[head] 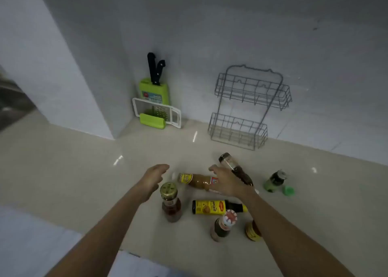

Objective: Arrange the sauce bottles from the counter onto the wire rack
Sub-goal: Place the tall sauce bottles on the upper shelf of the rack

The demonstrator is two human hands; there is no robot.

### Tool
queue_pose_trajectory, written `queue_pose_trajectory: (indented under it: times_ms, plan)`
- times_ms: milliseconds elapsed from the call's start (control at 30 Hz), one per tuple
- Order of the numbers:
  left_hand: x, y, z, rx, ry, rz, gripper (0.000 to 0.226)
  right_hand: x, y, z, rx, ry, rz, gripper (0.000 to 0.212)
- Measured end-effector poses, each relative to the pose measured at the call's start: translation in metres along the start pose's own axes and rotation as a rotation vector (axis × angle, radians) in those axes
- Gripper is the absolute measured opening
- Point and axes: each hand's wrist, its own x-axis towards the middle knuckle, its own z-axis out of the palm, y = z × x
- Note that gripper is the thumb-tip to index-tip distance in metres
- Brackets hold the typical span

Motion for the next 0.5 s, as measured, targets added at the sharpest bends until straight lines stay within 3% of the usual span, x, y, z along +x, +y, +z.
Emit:
queue_pose_trajectory:
  times_ms: [100, 200, 333, 500]
  plan:
    - [0.011, -0.003, 0.003, 0.023, -0.031, -0.065, 0.047, 0.019, 0.001, 0.006, -0.271, -0.069, -0.005, 0.065]
    - [0.019, -0.004, 0.004, 0.065, -0.096, -0.138, 0.055, 0.030, 0.003, 0.014, -0.394, -0.137, 0.000, 0.063]
    - [0.031, 0.000, 0.001, 0.095, -0.141, -0.155, 0.058, 0.041, 0.007, 0.017, -0.482, -0.167, 0.011, 0.054]
    - [0.046, 0.021, -0.006, 0.119, -0.118, -0.116, 0.056, 0.044, 0.009, 0.012, -0.461, -0.069, 0.020, 0.056]
